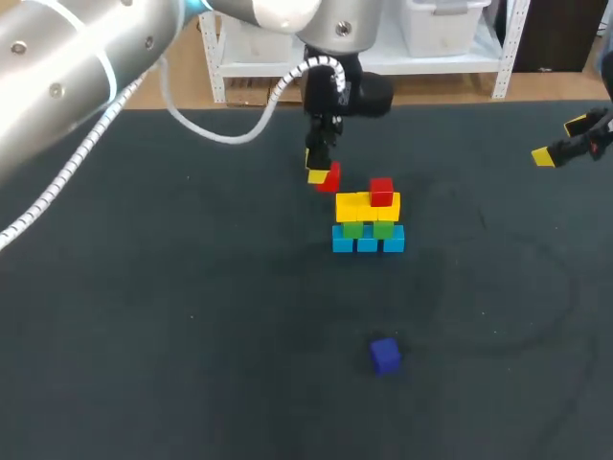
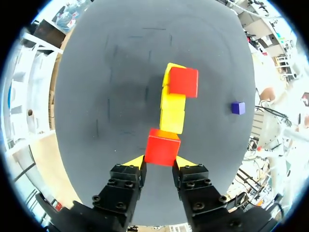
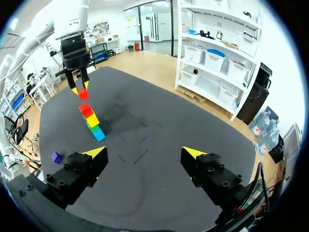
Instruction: Place the blue cubes, place green cubes on the blue cubes, place the yellow cubes on the green cubes, then place the red cubes on the yellow cubes, and place purple cube on the red cubes.
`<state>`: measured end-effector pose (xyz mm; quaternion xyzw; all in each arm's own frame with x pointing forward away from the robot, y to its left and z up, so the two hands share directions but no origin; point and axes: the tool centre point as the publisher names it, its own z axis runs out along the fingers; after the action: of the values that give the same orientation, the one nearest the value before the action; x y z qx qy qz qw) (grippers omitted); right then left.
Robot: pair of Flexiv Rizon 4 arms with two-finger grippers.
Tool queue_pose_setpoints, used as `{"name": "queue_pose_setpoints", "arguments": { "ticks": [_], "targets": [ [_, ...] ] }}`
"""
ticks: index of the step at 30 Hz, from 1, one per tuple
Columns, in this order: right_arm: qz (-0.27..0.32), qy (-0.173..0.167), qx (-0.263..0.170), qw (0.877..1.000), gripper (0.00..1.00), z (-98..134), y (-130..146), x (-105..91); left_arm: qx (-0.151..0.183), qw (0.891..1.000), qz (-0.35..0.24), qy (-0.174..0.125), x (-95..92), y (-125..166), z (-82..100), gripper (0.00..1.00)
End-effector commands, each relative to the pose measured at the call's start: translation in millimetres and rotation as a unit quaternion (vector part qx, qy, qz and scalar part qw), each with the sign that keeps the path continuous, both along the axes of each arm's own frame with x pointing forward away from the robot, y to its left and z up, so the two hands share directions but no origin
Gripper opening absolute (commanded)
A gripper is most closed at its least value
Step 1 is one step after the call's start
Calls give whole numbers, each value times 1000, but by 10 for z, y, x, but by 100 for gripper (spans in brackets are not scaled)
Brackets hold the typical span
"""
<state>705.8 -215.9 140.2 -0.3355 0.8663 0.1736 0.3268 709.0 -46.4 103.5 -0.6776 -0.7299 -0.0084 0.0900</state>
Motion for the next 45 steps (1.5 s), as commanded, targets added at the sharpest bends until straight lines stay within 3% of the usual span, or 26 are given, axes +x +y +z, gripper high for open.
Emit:
{"name": "queue_pose_setpoints", "arguments": {
  "ticks": [1, 13, 45],
  "targets": [
    [2, 0, 2, 1000, 100, -5, -6, 9, 0, 999, -3, -41, -119, -72, -44, 0],
    [2, 0, 2, 1000, 100, -5, -6, 9, 14, 997, 15, -78, -122, -173, -23, 0],
    [2, 0, 2, 1000, 100, -5, -6, 9, -7, 997, 41, -71, -201, -297, -50, 0]
  ]
}}
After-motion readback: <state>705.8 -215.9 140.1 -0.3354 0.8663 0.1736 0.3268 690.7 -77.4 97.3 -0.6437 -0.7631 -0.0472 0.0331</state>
